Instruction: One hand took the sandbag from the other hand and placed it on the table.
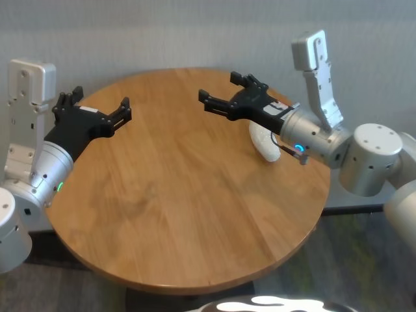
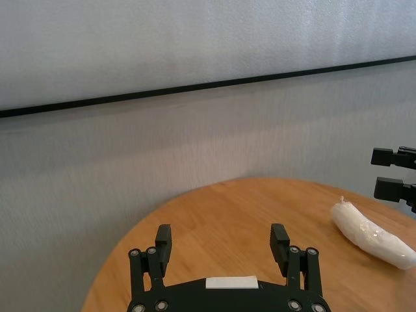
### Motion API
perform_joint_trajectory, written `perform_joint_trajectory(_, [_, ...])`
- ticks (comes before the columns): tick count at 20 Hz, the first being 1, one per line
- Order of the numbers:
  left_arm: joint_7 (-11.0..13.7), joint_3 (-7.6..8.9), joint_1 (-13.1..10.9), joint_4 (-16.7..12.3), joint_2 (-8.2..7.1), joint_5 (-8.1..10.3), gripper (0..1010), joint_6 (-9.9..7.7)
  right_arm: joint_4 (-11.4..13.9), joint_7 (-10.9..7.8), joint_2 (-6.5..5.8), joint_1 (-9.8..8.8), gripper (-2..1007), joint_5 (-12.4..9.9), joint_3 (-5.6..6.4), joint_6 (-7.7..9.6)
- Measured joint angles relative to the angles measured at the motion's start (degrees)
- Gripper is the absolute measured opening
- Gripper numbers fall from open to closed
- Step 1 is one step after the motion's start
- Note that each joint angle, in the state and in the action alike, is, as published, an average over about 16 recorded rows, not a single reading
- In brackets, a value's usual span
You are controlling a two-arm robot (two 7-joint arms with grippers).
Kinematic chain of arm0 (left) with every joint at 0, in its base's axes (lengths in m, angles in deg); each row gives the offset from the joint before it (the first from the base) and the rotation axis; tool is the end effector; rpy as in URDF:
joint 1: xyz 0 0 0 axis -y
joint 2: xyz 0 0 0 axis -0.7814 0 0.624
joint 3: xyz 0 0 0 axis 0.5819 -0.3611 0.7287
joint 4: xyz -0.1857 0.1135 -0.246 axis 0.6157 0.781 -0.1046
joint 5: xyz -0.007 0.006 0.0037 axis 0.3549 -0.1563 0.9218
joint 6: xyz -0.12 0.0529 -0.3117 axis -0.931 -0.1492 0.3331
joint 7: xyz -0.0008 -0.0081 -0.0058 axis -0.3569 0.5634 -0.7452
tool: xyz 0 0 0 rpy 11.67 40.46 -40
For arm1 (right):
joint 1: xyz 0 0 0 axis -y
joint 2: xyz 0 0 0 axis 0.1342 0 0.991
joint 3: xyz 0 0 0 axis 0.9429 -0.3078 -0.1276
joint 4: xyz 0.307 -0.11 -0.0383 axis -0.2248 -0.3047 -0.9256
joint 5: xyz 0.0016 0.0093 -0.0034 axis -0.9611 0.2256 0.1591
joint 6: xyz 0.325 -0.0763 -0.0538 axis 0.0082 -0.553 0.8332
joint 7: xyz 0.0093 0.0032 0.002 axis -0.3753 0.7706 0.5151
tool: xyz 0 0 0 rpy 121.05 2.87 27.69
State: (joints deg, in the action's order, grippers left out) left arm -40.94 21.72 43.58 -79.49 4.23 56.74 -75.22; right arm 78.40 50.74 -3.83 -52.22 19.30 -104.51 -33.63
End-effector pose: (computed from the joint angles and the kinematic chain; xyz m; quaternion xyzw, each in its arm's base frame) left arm 0.3709 0.0135 -0.2549 0.0230 -0.0339 0.5809 0.8130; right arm 0.4851 0.0107 -0.2700 -0.0228 0.0306 -0.3849 0.9222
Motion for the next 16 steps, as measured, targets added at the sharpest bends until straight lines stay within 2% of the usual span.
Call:
perform_joint_trajectory(8, [1.03,0.42,0.2,-0.22,0.3,-1.23,1000,-1.43,0.43,2.36,2.29,-1.33,1003,1.4,0.76,-0.25])
perform_joint_trajectory(16, [2.82,-0.07,0.82,-0.13,-0.18,-3.32,1000,-1.87,-0.22,2.34,3.66,-2.68,1003,1.86,1.33,0.59])
